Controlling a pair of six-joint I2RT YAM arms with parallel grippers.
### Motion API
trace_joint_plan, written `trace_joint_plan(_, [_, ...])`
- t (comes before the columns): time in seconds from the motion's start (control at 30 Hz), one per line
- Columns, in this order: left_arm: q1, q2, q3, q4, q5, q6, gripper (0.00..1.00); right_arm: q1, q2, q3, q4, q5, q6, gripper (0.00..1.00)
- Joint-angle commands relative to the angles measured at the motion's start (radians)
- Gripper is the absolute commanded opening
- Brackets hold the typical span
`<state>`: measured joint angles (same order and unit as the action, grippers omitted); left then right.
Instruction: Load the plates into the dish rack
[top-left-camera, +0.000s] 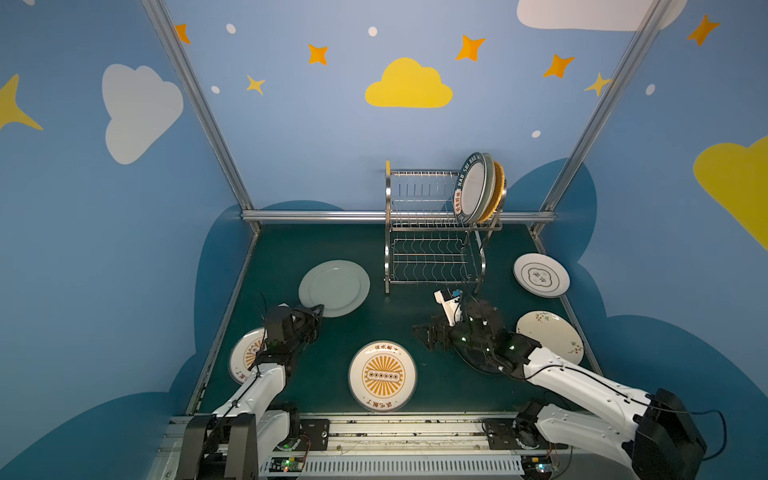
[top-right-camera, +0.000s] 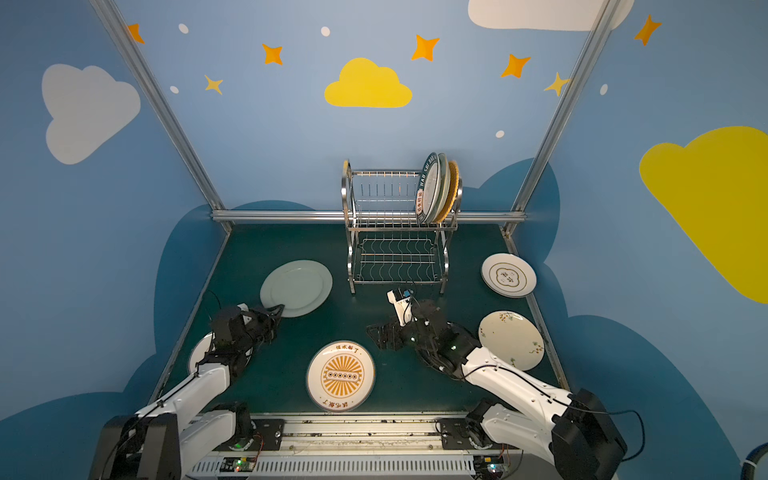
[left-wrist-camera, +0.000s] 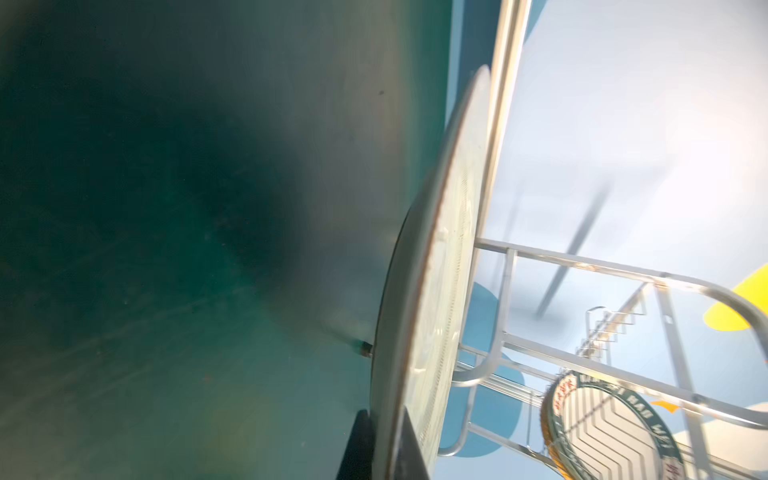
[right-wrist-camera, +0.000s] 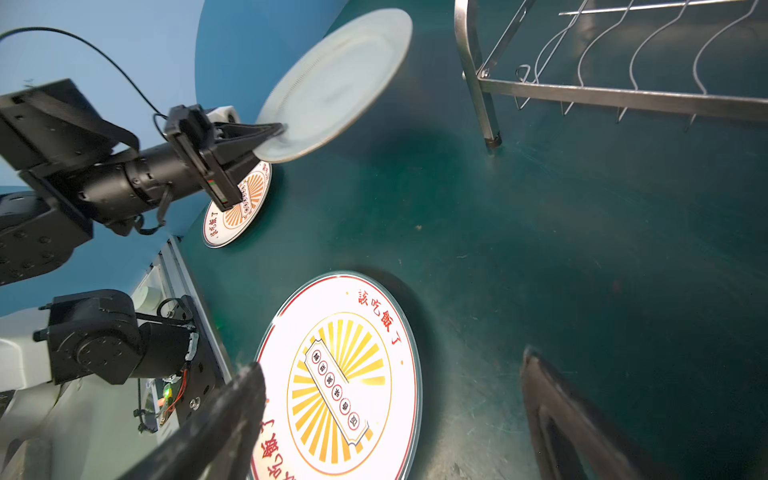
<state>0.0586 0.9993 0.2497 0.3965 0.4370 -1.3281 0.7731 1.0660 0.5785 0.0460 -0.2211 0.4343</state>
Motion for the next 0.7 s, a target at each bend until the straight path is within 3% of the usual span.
trace_joint_plan(0.0, [0.032, -0.079, 0.011, 0.021, 0.105, 0.008, 0.04, -0.008, -0.021, 0.048, -0.026, -0.006, 0.024, 0.94])
trace_joint_plan(0.17, [0.032, -0.212, 0.009, 0.001, 0.182, -0.006, 0.04, -0.028, -0.05, 0.088, -0.061, 0.004, 0.066, 0.95])
trace_joint_plan(0.37, [-0.006, -0.349, 0.015, -0.068, 0.224, -0.006, 0.04, -0.063, -0.078, 0.139, -0.041, -0.069, 0.172, 0.95])
trace_joint_plan(0.5, [-0.098, -0.409, 0.014, -0.07, 0.174, -0.018, 0.04, -0.06, -0.069, 0.16, 0.06, -0.103, 0.247, 0.95])
trace_joint_plan(0.67, [-0.259, -0.422, 0.022, -0.066, 0.081, 0.004, 0.04, -0.061, 0.033, 0.296, -0.016, -0.089, 0.279, 0.95])
